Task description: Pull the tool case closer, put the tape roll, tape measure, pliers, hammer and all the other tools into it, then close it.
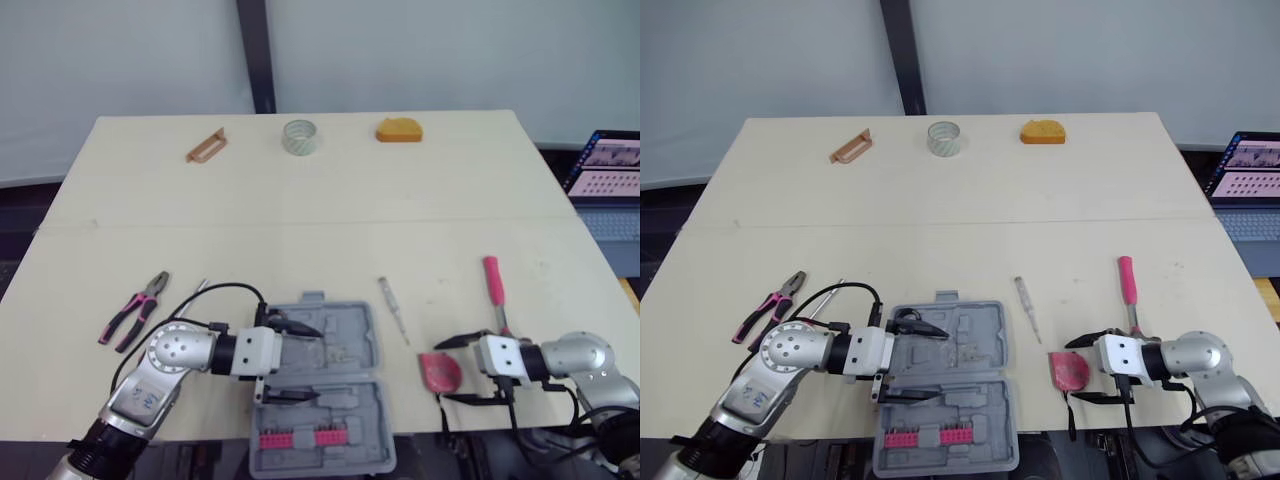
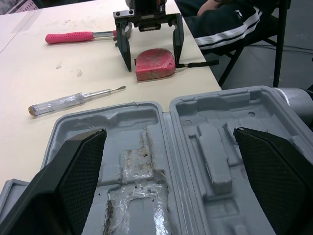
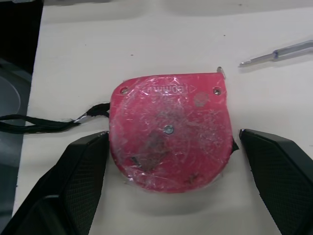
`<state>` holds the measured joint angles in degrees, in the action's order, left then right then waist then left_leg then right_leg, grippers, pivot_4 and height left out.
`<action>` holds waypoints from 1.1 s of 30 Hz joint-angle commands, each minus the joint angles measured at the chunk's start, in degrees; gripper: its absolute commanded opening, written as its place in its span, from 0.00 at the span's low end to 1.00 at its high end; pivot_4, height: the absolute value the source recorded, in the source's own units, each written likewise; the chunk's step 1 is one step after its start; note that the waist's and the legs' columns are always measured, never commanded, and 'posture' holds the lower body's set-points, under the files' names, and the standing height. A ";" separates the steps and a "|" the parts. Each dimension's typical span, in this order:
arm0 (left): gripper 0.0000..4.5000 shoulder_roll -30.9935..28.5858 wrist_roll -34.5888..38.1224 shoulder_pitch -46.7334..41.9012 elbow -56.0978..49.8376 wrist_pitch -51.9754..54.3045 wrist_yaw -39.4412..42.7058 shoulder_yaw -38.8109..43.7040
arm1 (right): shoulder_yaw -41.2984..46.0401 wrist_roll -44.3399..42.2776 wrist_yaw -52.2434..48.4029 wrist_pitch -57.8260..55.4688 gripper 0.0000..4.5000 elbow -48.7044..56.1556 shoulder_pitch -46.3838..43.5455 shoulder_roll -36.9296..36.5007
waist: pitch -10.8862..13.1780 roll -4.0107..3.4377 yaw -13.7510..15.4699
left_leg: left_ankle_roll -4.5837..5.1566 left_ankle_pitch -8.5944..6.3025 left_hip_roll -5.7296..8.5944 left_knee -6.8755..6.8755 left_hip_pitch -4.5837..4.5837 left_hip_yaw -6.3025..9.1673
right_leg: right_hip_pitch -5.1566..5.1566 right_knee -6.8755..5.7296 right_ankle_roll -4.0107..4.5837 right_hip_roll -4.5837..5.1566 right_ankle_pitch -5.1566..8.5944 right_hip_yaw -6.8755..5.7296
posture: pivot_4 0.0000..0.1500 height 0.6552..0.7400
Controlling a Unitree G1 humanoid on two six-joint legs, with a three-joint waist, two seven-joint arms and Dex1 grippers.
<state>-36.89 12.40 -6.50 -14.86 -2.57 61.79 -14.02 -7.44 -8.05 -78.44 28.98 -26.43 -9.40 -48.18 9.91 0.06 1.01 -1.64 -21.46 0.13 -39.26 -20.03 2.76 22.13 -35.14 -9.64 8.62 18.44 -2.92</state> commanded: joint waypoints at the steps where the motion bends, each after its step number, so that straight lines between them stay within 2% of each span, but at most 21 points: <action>1: 1.00 -0.24 -0.36 0.10 -0.41 -0.94 -0.16 0.43 | 0.86 -0.51 0.53 0.39 0.99 -1.14 -0.25 0.38 | 0.00 0.00 -0.05 | 0.00 0.00 0.00 0.00 0.02 0.00 | -0.03 0.01 0.00 0.00 0.00 -0.01 | 1.00 1.00; 6: 1.00 -0.23 -0.48 0.15 -0.30 -0.97 -0.14 0.47 | 0.65 -1.12 0.14 -0.68 0.99 -0.20 0.09 0.53 | 0.00 -0.01 0.00 | 0.00 0.00 -0.01 0.14 0.54 0.00 | -0.57 0.19 0.00 0.00 0.00 -0.03 | 1.00 1.00; 11: 1.00 -0.17 -0.67 0.26 -0.51 -0.87 -0.26 0.33 | 0.63 -1.53 -0.26 -1.72 0.99 1.71 1.31 0.13 | 0.00 -0.01 0.07 | 0.01 -0.01 -0.02 0.15 0.60 0.00 | -0.63 0.20 0.00 0.00 0.00 -0.03 | 1.00 1.00; 14: 1.00 -0.05 -0.83 0.42 -0.65 -0.81 -0.44 0.20 | 0.78 -1.63 -0.04 -2.07 0.70 2.49 1.92 -0.04 | 0.00 -0.01 0.14 | 0.01 -0.01 -0.02 0.15 0.60 0.00 | -0.64 0.21 0.00 0.00 0.00 -0.03 | 1.00 1.00; 15: 1.00 0.02 -0.88 0.43 -0.67 -0.78 -0.52 0.15 | 0.85 -1.70 0.09 -2.33 0.65 2.76 2.05 -0.02 | 0.00 -0.01 0.16 | 0.01 -0.01 -0.02 0.15 0.60 0.00 | -0.64 0.21 0.00 0.00 0.00 -0.03 | 1.00 1.00; 21: 1.00 0.41 -1.09 0.58 -0.64 -0.30 -1.20 0.11 | 1.36 -2.67 0.11 -5.02 0.65 5.70 2.50 -0.46 | 0.01 -0.01 0.17 | 0.01 -0.01 -0.02 0.15 0.60 0.00 | -0.64 0.21 0.00 0.00 0.00 -0.03 | 1.00 1.00; 24: 1.00 0.57 -1.43 0.91 -0.58 0.43 -2.33 0.42 | 2.20 -3.67 0.22 -10.30 0.65 10.95 2.73 -2.19 | 0.05 -0.08 0.18 | 0.02 -0.01 -0.02 0.15 0.60 0.00 | -0.64 0.21 0.00 0.00 0.00 -0.02 | 1.00 1.00; 29: 1.00 1.11 -1.66 1.18 -0.30 1.21 -4.39 0.85 | 3.64 -7.17 0.55 -28.38 0.65 28.35 1.64 -8.07 | 0.09 -0.15 0.27 | 0.02 -0.02 -0.02 0.15 0.59 0.01 | -0.63 0.20 0.00 0.01 0.00 -0.02 | 1.00 1.00; 33: 1.00 1.72 -1.74 1.40 0.47 1.44 -6.29 1.42 | 2.44 -8.29 4.10 -44.72 0.65 40.89 -4.95 -9.75 | 0.10 -0.16 0.24 | 0.01 -0.02 -0.03 0.16 0.58 0.05 | -0.62 0.24 0.00 0.00 0.00 -0.04 | 1.00 1.00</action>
<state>-35.59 10.86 -5.61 -14.57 -1.06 56.54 -13.70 -5.72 -14.19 -76.20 -9.81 9.04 -12.43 -57.63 10.01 -0.11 1.25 -1.63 -21.49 0.09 -39.09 -19.46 2.81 21.52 -34.90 -9.63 8.62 18.44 -2.96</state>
